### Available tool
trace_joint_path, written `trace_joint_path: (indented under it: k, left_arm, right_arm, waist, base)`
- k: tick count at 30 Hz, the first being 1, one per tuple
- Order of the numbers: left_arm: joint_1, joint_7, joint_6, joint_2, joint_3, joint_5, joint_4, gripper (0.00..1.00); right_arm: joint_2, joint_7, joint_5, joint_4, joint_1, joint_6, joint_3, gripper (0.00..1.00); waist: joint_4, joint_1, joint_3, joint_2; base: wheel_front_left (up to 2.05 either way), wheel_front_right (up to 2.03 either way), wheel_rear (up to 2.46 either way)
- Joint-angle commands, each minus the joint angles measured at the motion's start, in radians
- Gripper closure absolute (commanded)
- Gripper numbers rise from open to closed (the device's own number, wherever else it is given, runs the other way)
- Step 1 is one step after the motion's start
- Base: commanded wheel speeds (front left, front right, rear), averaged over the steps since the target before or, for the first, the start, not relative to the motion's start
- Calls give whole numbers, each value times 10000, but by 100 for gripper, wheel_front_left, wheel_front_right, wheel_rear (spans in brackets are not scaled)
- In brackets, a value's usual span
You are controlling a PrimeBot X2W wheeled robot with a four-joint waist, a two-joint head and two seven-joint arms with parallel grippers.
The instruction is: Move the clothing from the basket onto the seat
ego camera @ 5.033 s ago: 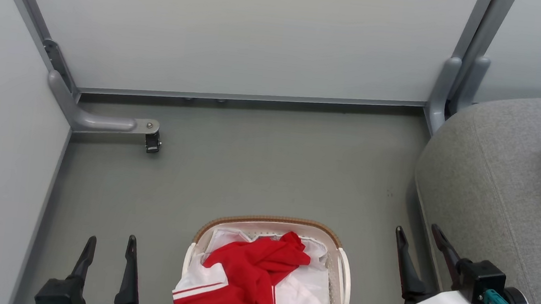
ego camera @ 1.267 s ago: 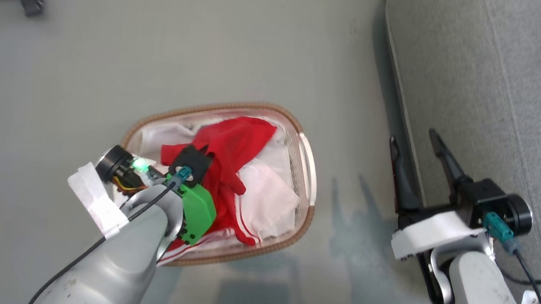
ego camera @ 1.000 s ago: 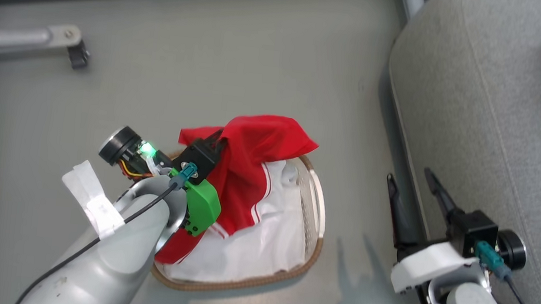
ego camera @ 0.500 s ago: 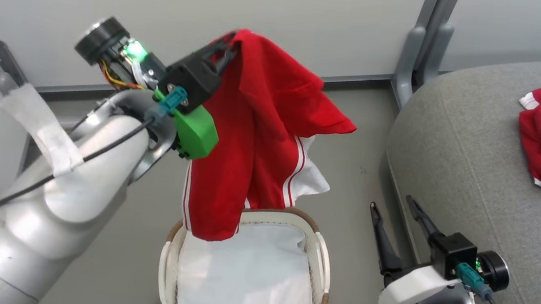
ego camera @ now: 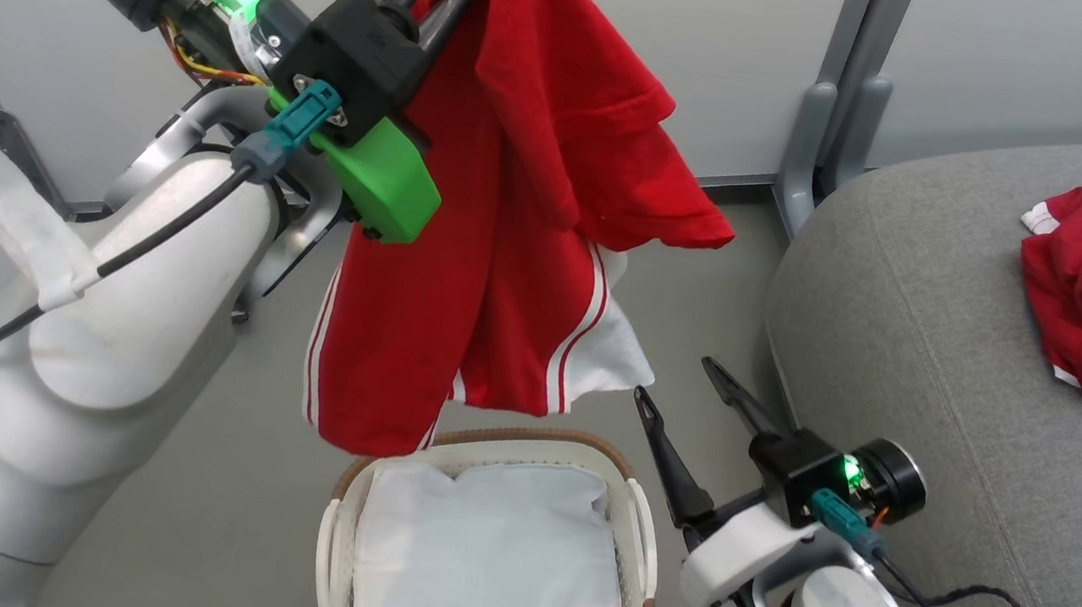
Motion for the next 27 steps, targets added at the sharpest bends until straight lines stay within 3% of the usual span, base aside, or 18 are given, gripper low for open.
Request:
trace_joint_path:
  k: [1, 11, 19, 25, 26, 27]
  left_arm:
    - [-182, 38, 96, 36, 40, -106, -155, 100]
    - [-280, 141, 240, -165, -65, -200, -595, 100]
    - [-512, -4, 96, -665, -494, -227, -420, 100]
    - [-573, -68, 72, -821, -705, -281, -461, 100]
    - [-537, -82, 68, -820, -721, -314, -471, 100]
    - [-499, -69, 65, -818, -729, -351, -469, 100]
  right_arm:
    - [-45, -49, -87, 77, -278, -11, 26, 0]
    - [-40, -49, -230, 1064, -2116, -11, 496, 0]
    - [-43, -49, 1177, 2897, -3420, -11, 2693, 0]
    - [-49, -49, 2404, 3127, -3983, -11, 3776, 0]
    - [-49, -49, 2516, 3165, -4069, -11, 3869, 13]
    - [-49, -49, 2560, 3192, -4155, -12, 3913, 64]
  waist:
    - [26, 0, 0, 0]
    - [89, 0, 11, 0]
    - [359, 0, -41, 0]
    - [590, 0, -75, 0]
    - [621, 0, -82, 0]
    - [650, 0, -87, 0]
  base:
    - [0, 0, 0]
    - [0, 0, 0]
    - [0, 0, 0]
    - [0, 0, 0]
    - [0, 0, 0]
    - [0, 0, 0]
